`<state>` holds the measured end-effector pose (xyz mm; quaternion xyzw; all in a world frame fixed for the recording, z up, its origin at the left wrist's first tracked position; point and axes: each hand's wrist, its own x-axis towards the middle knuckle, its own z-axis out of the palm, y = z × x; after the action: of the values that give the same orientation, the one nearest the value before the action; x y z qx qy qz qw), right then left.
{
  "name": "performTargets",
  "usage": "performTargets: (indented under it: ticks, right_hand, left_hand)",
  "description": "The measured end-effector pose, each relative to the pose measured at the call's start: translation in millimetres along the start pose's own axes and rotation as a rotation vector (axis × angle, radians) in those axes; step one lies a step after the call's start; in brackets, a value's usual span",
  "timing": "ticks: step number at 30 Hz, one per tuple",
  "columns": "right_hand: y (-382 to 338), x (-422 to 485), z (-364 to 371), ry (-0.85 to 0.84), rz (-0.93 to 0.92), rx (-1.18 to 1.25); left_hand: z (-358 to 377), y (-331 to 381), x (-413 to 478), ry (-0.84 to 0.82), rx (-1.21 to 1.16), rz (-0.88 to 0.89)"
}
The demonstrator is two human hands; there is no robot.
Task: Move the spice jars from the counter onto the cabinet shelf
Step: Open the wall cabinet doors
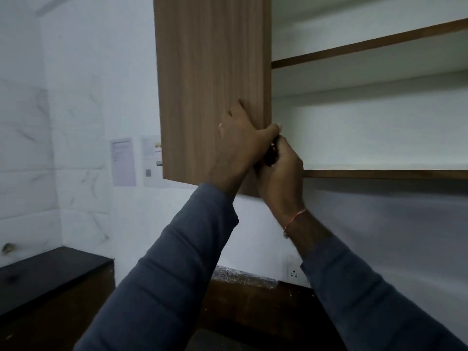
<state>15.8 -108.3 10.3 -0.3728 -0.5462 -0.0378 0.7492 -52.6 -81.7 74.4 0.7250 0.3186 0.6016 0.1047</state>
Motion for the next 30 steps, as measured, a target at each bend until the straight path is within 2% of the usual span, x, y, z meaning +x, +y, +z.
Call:
performTargets:
  ticks: [2,4,6,11,15,20,26,30]
  right_hand:
    - [-5,-16,14,0.038,-0.16,-0.107]
    - [-15,-32,28,0.091,-0.238,-0.035]
    - [-27,-44,45,0.105,-0.282,0.016]
    - [-53,-76,93,-0.012,-0.297,0.203]
    - [-71,-104,137,-0.23,-0.315,0.292]
    - [-82,-124,194,-0.484,-0.349,0.276]
    - [-86,-116,278,-0.769,-0.312,0.085]
    - [-85,-94,319,-0.847,-0.324,-0.115]
  left_hand:
    - [-23,1,-12,0.075,0.06,0.075]
    - [-48,4,-26,0.147,0.116,0.151]
    - [-76,6,-35,0.192,0.171,0.183]
    - [-137,-2,-52,0.305,0.289,0.178]
    - [-189,-21,-58,0.455,0.422,0.125]
    - [-246,-69,-56,0.601,0.41,-0.002]
    - [-306,-150,-34,0.833,0.376,-0.176]
    - [-325,-190,-16,0.846,0.474,-0.298]
